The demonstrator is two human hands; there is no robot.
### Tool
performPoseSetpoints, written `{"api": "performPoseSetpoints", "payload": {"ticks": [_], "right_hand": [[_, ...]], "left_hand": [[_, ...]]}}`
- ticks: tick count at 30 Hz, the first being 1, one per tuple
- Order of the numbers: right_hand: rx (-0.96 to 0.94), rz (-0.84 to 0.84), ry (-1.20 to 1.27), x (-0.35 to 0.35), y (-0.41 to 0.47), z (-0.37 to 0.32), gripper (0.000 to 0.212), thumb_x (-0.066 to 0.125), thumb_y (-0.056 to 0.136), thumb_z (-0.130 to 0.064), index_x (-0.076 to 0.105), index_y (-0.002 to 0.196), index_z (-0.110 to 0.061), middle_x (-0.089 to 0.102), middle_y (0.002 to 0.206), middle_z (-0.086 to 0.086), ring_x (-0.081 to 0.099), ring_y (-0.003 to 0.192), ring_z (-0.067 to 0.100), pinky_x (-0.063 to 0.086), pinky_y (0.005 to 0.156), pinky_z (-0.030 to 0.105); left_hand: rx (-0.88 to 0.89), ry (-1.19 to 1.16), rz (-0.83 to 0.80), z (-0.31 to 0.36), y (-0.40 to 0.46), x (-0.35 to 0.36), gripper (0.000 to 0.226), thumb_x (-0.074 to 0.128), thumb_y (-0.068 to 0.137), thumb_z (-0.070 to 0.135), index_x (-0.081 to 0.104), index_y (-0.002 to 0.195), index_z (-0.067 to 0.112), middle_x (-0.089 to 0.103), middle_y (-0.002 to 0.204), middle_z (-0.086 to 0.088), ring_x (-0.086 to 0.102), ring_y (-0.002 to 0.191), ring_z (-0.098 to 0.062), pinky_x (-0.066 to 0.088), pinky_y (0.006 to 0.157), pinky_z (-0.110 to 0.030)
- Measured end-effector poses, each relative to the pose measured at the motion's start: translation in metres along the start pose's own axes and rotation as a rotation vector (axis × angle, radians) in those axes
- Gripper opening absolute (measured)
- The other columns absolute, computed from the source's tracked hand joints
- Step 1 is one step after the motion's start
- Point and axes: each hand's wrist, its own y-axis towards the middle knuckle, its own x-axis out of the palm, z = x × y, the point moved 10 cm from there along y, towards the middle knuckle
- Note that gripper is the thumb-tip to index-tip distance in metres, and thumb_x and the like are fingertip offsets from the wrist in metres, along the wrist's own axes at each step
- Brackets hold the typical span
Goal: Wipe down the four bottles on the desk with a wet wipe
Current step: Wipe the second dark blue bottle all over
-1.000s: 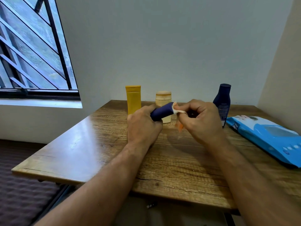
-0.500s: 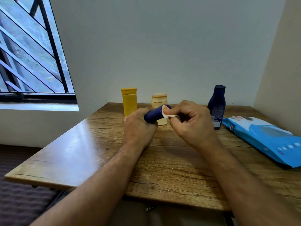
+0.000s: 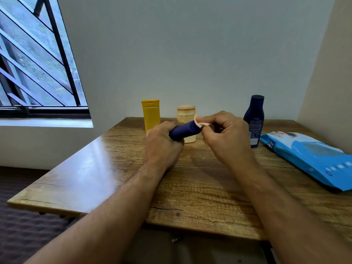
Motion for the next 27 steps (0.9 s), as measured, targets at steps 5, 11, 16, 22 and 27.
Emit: {"api": "performPoseSetpoints", "payload": {"ticks": [5, 11, 16, 22, 27], "right_hand": [[-0.084, -0.053, 0.012, 0.003, -0.003, -0.010, 0.019, 0.072, 0.082, -0.006, 0.076, 0.099, -0.013, 0.066, 0.085, -0.010, 0.060, 0.076, 0.001, 0.044, 0.064, 0.008], [-0.030, 0.016, 0.103, -0.006, 0.001, -0.006, 0.022, 0.068, 0.084, -0.003, 0.077, 0.099, -0.016, 0.068, 0.084, -0.009, 0.059, 0.071, 0.001, 0.042, 0.059, 0.009], [-0.012, 0.077, 0.134, -0.015, 0.002, -0.005, 0.021, 0.067, 0.084, 0.001, 0.077, 0.096, -0.014, 0.069, 0.087, -0.010, 0.062, 0.078, -0.001, 0.045, 0.061, 0.009], [-0.117, 0.035, 0.080, -0.010, -0.001, -0.013, 0.023, 0.068, 0.082, -0.002, 0.076, 0.098, -0.016, 0.069, 0.089, -0.007, 0.062, 0.080, 0.003, 0.045, 0.064, 0.009], [-0.134, 0.029, 0.095, -0.009, -0.001, -0.013, 0.018, 0.070, 0.084, -0.003, 0.075, 0.097, -0.013, 0.070, 0.088, -0.004, 0.063, 0.077, 0.007, 0.048, 0.062, 0.012]], "left_hand": [[-0.064, -0.126, 0.032, -0.002, -0.003, -0.002, 0.045, 0.077, 0.079, 0.004, 0.063, 0.107, 0.036, 0.058, 0.087, 0.021, 0.057, 0.086, -0.007, 0.047, 0.079, -0.023], [-0.051, -0.158, 0.032, -0.005, -0.001, 0.000, 0.033, 0.075, 0.079, 0.006, 0.069, 0.106, 0.023, 0.067, 0.088, 0.006, 0.061, 0.081, -0.012, 0.049, 0.073, -0.025], [-0.046, -0.236, 0.004, -0.003, -0.001, 0.006, 0.029, 0.075, 0.079, 0.005, 0.071, 0.105, 0.016, 0.066, 0.085, 0.003, 0.062, 0.080, -0.016, 0.046, 0.071, -0.023], [-0.017, -0.250, -0.027, 0.002, -0.004, 0.005, 0.035, 0.074, 0.079, 0.002, 0.070, 0.108, 0.021, 0.065, 0.083, 0.010, 0.060, 0.079, -0.010, 0.045, 0.071, -0.020], [-0.006, -0.264, -0.049, 0.004, -0.005, 0.010, 0.027, 0.077, 0.082, 0.014, 0.067, 0.105, 0.022, 0.067, 0.086, 0.004, 0.064, 0.082, -0.013, 0.057, 0.075, -0.036]]}}
